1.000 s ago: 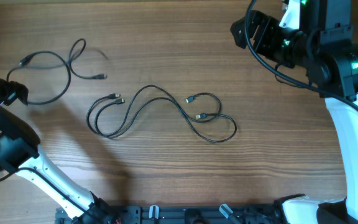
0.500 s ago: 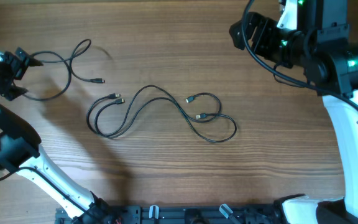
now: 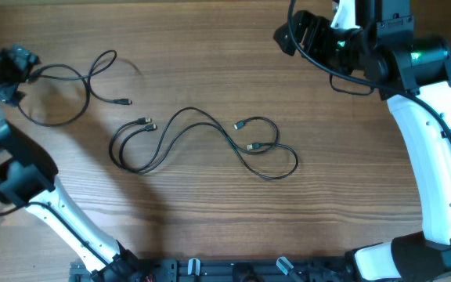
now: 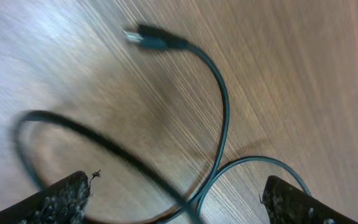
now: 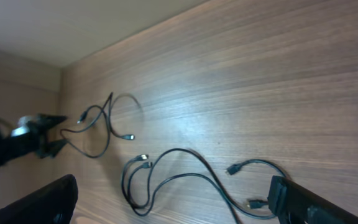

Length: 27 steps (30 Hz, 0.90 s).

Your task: Untangle cables

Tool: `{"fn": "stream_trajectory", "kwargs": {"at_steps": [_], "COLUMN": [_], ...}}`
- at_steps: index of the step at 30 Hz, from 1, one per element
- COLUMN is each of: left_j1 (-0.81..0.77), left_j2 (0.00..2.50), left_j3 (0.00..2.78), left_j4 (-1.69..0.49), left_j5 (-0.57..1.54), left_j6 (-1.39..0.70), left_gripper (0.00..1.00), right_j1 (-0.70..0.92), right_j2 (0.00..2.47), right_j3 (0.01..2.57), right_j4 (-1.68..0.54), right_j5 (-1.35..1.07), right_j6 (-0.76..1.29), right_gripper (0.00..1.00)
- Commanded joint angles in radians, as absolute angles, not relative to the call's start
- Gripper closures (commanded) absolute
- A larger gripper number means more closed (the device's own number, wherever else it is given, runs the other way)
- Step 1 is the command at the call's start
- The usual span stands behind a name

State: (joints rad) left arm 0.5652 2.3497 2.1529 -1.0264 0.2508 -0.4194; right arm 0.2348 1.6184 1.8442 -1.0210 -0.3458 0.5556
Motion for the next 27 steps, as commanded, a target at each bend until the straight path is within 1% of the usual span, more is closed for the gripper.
{"fn": "stream_trajectory", "kwargs": {"at_steps": [1, 2, 3, 4, 5, 6, 7, 10, 13, 16, 18, 19, 20, 21, 22, 23, 24, 27], "left_j1": [0.532, 0.526, 0.523, 0.523, 0.523, 0.527, 0.53, 0.544, 0.544, 0.53, 0.507, 0.496, 0.478, 0.466, 0.453, 0.441, 0.431, 0.424], "left_j2": [2.404, 2.416, 2.42, 2.423, 2.423, 2.416, 2.412, 2.381, 2.337, 2.31, 2.292, 2.291, 2.292, 2.3, 2.312, 2.329, 2.351, 2.401], "left_j3": [2.158, 2.158, 2.158, 2.158, 2.158, 2.159, 2.159, 2.197, 2.341, 2.482, 2.523, 2.523, 2.522, 2.518, 2.517, 2.516, 2.514, 2.469], "left_j4": [-1.015, -1.007, -0.998, -0.988, -0.976, -0.964, -0.953, -0.924, -0.89, -0.803, -0.65, -0.614, -0.606, -0.627, -0.671, -0.711, -0.764, -0.86], "left_j5": [0.242, 0.241, 0.237, 0.229, 0.211, 0.188, 0.175, 0.174, 0.2, 0.345, 0.491, 0.496, 0.456, 0.41, 0.348, 0.295, 0.231, 0.15], "left_j6": [-0.46, -0.461, -0.46, -0.459, -0.453, -0.453, -0.453, -0.452, -0.449, -0.45, -0.45, -0.45, -0.448, -0.432, -0.39, -0.363, -0.339, -0.32], "left_gripper": [0.09, 0.11, 0.15, 0.28, 0.48, 0.82, 0.96, 0.96, 0.96, 0.96, 0.96, 0.82, 0.43, 0.44, 0.41, 0.14, 0.0, 0.0], "right_j1": [0.238, 0.238, 0.238, 0.238, 0.238, 0.238, 0.238, 0.238, 0.238, 0.238, 0.238, 0.238, 0.238, 0.238, 0.238, 0.238, 0.238, 0.238], "right_j2": [1.627, 1.627, 1.627, 1.627, 1.627, 1.627, 1.627, 1.627, 1.627, 1.627, 1.627, 1.627, 1.627, 1.627, 1.627, 1.627, 1.627, 1.627], "right_j3": [1.838, 1.838, 1.838, 1.838, 1.838, 1.838, 1.838, 1.838, 1.838, 1.838, 1.838, 1.838, 1.838, 1.838, 1.838, 1.838, 1.838, 1.838], "right_j4": [-1.006, -1.007, -1.007, -1.008, -1.011, -1.015, -1.016, -1.014, -1.015, -1.015, -1.014, -1.015, -1.016, -1.018, -1.018, -1.018, -1.018, -1.021], "right_j5": [-0.402, -0.403, -0.403, -0.403, -0.407, -0.418, -0.422, -0.421, -0.421, -0.42, -0.42, -0.42, -0.42, -0.42, -0.42, -0.42, -0.42, -0.421], "right_j6": [0.577, 0.581, 0.58, 0.58, 0.58, 0.579, 0.579, 0.579, 0.577, 0.577, 0.577, 0.576, 0.576, 0.576, 0.576, 0.576, 0.576, 0.575], "right_gripper": [0.0, 0.0, 0.0, 0.0, 0.0, 0.0, 0.0, 0.0, 0.0, 0.0, 0.0, 0.0, 0.0, 0.0, 0.0, 0.0, 0.0, 0.0]}}
